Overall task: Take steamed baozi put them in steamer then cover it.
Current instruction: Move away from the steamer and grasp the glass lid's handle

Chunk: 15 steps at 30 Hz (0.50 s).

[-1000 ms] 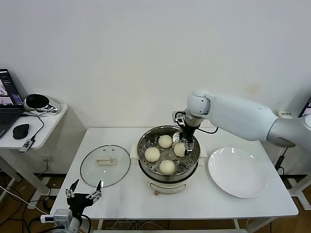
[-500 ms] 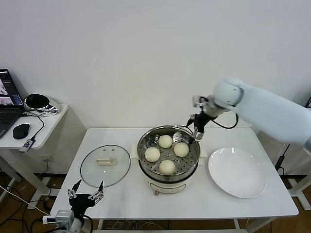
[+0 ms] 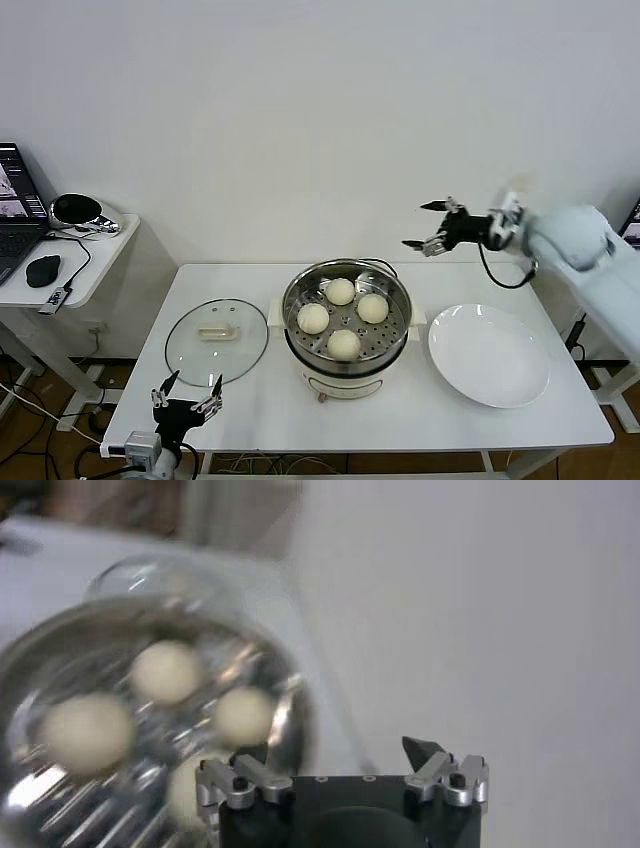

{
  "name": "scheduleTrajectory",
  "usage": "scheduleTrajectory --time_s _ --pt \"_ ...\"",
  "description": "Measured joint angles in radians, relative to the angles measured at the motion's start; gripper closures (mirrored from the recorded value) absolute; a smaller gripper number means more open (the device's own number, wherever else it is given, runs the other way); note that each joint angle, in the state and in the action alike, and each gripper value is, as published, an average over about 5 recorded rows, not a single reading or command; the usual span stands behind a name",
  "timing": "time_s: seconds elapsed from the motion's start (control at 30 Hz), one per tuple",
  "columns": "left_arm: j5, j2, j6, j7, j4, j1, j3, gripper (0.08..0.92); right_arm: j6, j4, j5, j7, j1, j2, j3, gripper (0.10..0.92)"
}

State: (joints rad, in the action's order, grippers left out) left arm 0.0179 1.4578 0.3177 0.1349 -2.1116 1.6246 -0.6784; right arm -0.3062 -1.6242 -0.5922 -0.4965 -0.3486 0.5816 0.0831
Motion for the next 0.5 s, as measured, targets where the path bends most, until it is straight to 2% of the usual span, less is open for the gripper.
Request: scheduleTrajectory --time_s 0.27,0.5 --pt "0.003 -0.003 -0.013 -0.007 0.007 -0.01 -0.001 0.177 0.133 -0.099 -0.045 0.204 -0.469 0.108 -0.418 0.203" --pt "0.0 -0.017 -0.032 0.005 0.019 -0.026 -0.009 0.177 0.248 -0.158 -0.09 0.332 -0.803 0.254 -0.625 0.203"
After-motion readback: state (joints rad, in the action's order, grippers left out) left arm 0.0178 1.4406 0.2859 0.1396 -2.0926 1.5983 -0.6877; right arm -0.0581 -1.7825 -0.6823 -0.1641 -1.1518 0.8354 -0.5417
